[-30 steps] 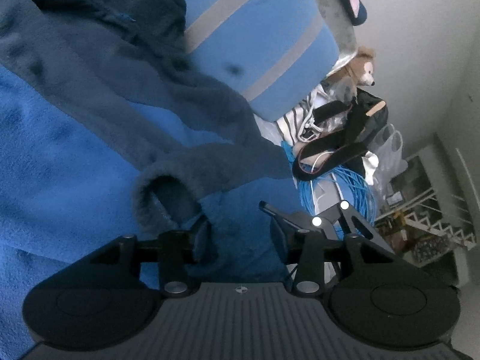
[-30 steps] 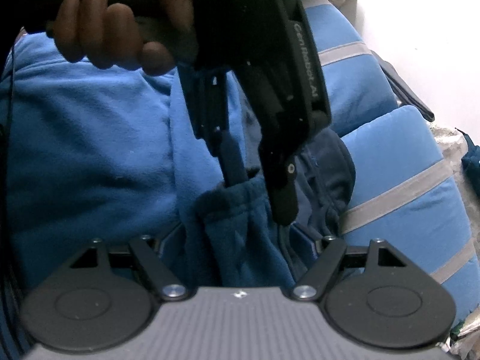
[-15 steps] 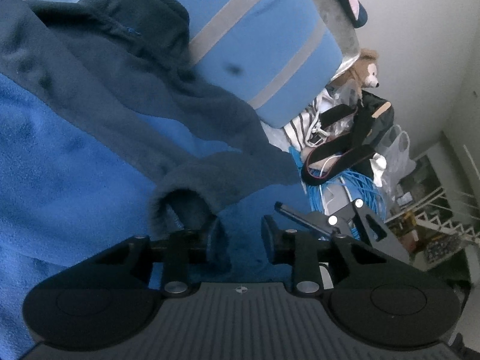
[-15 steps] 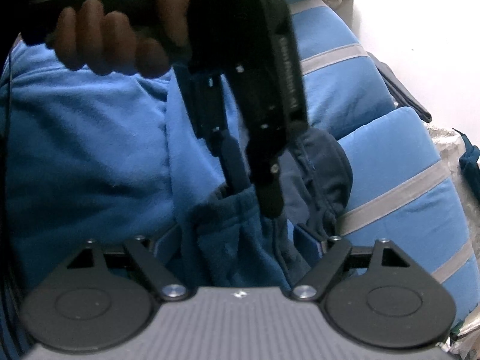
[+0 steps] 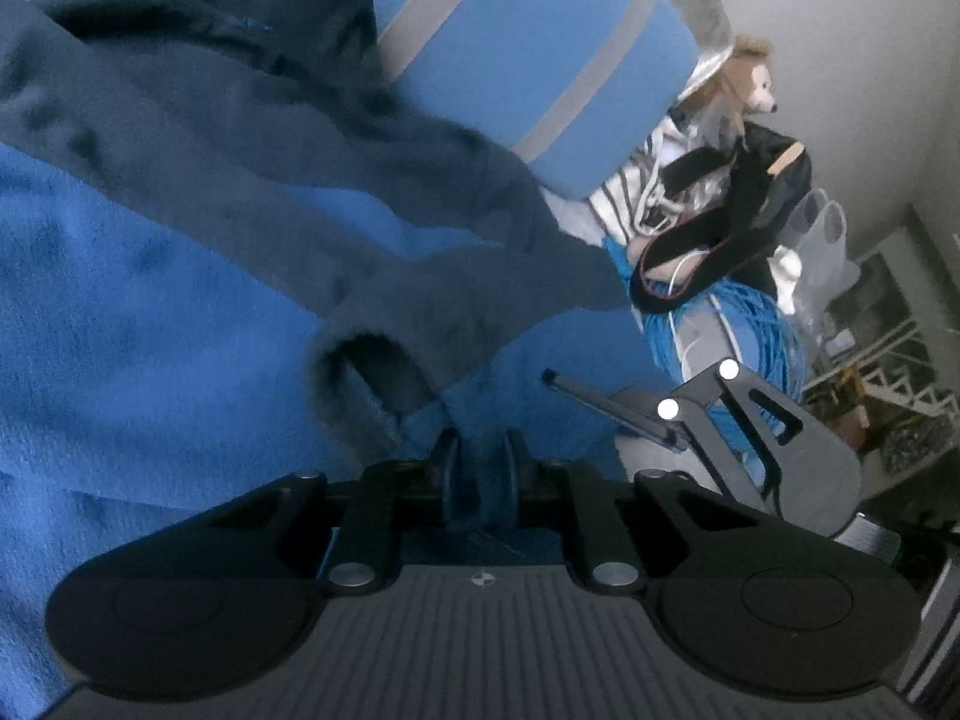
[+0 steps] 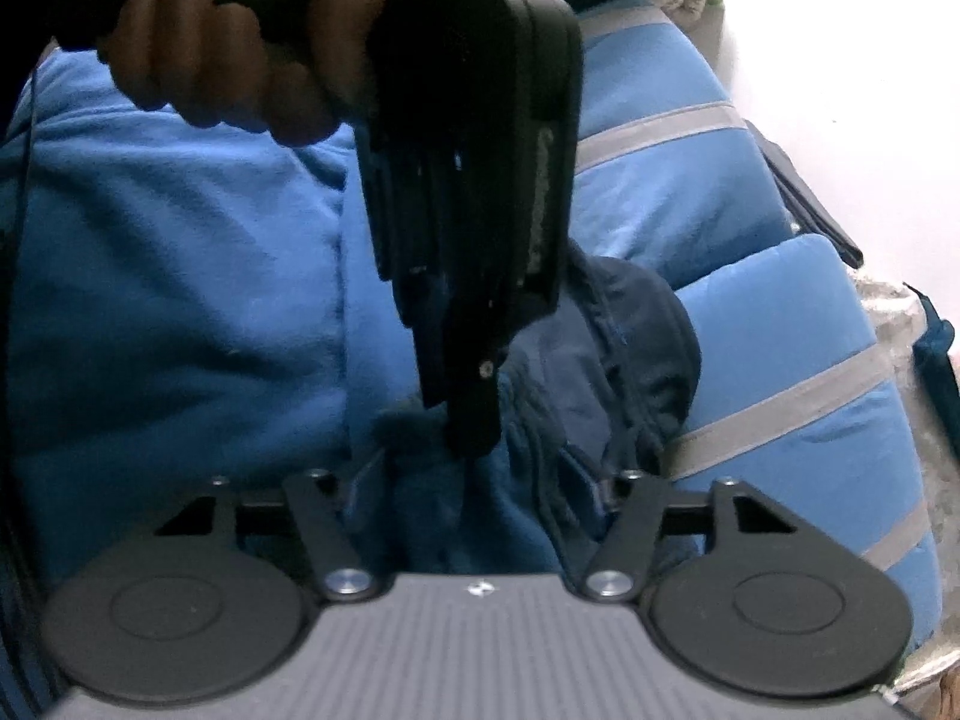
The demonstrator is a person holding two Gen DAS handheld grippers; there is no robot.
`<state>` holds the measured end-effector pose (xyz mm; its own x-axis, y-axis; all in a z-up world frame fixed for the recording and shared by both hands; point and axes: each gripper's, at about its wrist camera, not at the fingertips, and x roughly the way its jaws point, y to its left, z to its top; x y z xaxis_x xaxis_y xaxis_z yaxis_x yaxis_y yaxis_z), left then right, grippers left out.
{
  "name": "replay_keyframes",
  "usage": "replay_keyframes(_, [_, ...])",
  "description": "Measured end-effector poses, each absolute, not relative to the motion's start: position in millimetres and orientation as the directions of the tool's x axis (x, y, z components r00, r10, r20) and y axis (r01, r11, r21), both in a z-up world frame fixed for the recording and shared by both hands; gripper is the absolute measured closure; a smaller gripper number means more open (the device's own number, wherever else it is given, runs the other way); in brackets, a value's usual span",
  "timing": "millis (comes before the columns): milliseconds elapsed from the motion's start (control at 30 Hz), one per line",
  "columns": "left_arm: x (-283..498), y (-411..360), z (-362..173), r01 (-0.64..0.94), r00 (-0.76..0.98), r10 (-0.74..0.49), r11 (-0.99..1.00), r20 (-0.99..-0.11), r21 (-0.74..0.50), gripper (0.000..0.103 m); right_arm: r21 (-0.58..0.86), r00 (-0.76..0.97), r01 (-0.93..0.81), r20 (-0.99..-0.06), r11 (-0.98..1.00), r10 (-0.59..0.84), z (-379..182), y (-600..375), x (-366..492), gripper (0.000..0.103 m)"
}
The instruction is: Fold clothes
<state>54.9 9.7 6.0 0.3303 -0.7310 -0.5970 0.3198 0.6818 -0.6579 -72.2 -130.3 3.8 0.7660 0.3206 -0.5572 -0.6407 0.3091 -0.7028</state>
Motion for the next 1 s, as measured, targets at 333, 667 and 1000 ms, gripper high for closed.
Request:
replay_keyframes(333, [57.5, 26.6, 17.6, 0.289, 0.358, -0.697, 0.716, -0.621, -0.636, 0.064, -0.699, 0.749, -0.660, -0.581, 0.275, 0.319, -4.0, -128.4, -75.5, 0.050])
replay_keyframes(667, [60.6, 52.9, 23.2, 0.202, 0.455, -0.661, 0.729, -0.597, -0.654, 0.045, -0.686, 0.720, -0.690, -0.618, 0.232, 0.316, -13.2, -121.2, -73.6, 0.053])
replay_keyframes(1000, [61.4, 49.9, 25.7, 0.216, 0.466, -0.692, 0.693, -0.551, -0.688, 0.032, -0.719, 0.780, -0.624, -0.550, 0.306, 0.297, -1.7, -116.7, -70.4, 0.088])
